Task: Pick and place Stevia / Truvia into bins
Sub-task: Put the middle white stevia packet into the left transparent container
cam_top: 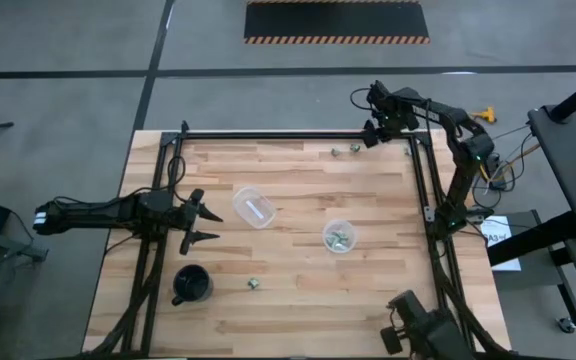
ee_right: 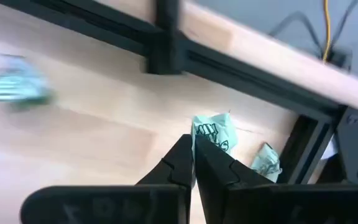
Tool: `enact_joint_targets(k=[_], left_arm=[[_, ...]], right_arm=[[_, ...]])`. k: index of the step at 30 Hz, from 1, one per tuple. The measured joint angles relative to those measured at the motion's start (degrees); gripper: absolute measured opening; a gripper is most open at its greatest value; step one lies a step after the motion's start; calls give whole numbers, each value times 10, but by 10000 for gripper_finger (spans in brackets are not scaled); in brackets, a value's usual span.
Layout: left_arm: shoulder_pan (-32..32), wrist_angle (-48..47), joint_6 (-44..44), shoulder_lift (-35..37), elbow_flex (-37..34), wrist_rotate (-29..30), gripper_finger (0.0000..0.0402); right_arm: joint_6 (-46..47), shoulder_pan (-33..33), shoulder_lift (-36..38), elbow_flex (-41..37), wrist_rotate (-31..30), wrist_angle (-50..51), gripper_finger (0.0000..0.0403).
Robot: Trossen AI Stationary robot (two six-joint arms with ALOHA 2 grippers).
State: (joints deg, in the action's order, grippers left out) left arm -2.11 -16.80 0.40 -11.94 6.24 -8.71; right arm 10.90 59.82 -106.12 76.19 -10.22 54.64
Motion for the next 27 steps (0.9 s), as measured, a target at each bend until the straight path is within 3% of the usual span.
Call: enact_joint_targets(k=[6,11,19,27], left_arm=[[0,0,0,0,0,0,209],[0,-1,0,0,0,0,209],[0,0,0,0,0,0,209],[0,0,0,0,0,0,209]], right_arm=[[4,-56,96,-47,7,-30,8],[2,-122,181,-118,70,-134,8],[-1,-220,267,-279,229,-435,8],[26,-304,227,-379,325,-765,8]])
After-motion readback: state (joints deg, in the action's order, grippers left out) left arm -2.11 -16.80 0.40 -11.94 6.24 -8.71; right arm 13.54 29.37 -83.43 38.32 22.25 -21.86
